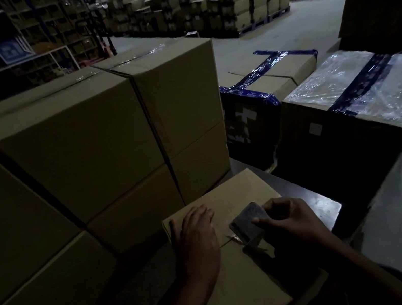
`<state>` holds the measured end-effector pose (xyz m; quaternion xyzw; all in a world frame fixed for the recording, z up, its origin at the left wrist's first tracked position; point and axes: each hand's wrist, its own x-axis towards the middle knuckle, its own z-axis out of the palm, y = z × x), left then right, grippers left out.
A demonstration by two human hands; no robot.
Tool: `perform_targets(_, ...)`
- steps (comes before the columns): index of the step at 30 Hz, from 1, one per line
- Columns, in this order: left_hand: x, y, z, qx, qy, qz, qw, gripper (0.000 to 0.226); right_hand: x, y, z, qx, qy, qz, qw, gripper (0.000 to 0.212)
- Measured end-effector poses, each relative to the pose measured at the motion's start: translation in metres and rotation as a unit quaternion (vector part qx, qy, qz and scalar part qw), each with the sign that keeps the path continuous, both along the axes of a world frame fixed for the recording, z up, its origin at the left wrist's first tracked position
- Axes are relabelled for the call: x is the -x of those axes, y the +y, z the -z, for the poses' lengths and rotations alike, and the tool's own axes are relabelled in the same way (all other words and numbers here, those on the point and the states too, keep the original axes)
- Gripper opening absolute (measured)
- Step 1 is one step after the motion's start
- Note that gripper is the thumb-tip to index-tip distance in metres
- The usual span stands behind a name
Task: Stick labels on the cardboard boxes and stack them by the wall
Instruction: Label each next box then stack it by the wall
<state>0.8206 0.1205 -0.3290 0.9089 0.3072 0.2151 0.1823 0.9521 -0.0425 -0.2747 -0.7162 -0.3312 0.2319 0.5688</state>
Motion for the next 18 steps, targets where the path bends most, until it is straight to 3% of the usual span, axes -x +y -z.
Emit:
perform_targets(3,0.001,0.000,-0.003,0.006,0.013,0.004,1.000,0.039,-0.008,-0.010,-0.012,-0.049,0.077,0.035,0.995,0.006)
perform_targets(5,0.000,-0.001,-0.006,0.012,0.015,-0.003,1.000,0.038,-0.012,-0.018,-0.016,-0.064,0.108,0.054,0.991,0.016)
perform_targets(8,-0.001,-0.003,-0.007,0.003,0.018,-0.009,1.000,0.035,-0.008,-0.024,-0.015,-0.052,0.104,0.065,0.991,0.029)
perform_targets(12,0.000,-0.004,-0.006,-0.016,0.015,-0.008,1.000,0.033,0.000,-0.038,-0.014,-0.087,0.123,0.114,0.982,0.015)
perform_targets(16,0.000,-0.010,-0.010,-0.033,-0.004,0.019,0.999,0.033,0.005,-0.065,-0.009,-0.085,0.139,0.175,0.971,0.020)
perform_targets(18,-0.002,-0.021,-0.015,-0.017,-0.020,0.043,0.999,0.034,0.005,-0.084,-0.005,-0.084,0.151,0.211,0.962,0.013)
